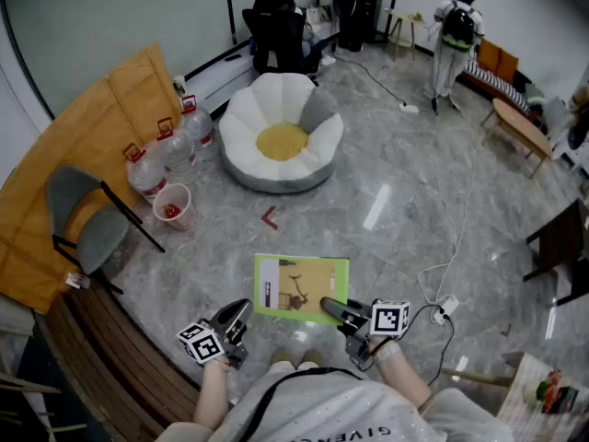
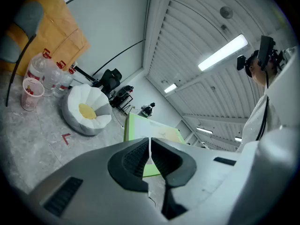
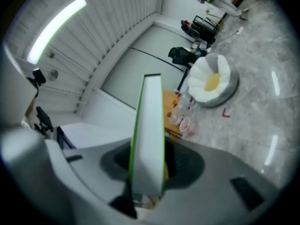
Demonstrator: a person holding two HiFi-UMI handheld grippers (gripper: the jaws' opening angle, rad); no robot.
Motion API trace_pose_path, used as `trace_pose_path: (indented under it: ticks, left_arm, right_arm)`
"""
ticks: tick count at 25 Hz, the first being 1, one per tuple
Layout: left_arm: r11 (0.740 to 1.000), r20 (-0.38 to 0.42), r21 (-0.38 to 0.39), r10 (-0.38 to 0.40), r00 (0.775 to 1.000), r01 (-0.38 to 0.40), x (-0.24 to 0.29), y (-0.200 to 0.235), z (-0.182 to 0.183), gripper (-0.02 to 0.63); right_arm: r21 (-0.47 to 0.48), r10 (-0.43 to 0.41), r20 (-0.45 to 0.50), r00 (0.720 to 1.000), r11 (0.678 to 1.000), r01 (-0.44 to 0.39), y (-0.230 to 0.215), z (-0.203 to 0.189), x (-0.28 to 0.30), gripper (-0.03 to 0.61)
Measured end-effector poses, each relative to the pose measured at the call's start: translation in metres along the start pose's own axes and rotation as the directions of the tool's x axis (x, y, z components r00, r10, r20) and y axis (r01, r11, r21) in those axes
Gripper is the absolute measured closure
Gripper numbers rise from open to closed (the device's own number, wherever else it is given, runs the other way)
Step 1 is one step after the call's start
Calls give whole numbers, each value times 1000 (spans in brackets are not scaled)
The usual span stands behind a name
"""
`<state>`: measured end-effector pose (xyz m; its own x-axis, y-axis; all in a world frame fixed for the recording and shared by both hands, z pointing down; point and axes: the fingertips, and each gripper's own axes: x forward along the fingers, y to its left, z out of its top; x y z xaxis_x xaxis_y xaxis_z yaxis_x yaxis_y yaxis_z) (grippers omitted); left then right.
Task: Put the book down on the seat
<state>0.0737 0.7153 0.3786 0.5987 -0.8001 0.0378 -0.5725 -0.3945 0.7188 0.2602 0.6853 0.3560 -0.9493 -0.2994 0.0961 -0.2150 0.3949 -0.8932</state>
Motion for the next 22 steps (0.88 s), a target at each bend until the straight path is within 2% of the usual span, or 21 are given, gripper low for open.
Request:
trace_pose_path:
  ticks: [12, 18, 22]
  left_arm:
    - [997, -39, 67, -27, 999, 30, 48, -17, -9, 578]
    - [998, -62, 47, -41, 997, 44, 61, -26, -26, 578]
    - [999, -72, 33, -24, 997, 26, 62, -19, -27, 578]
  right_arm:
    - [-48, -21, 49, 999, 999, 23, -14, 15, -54, 430]
    - [-35, -10, 61, 998, 999, 12, -18, 18, -63, 430]
    - [-36, 0, 45, 999, 999, 1, -20, 20, -55, 430]
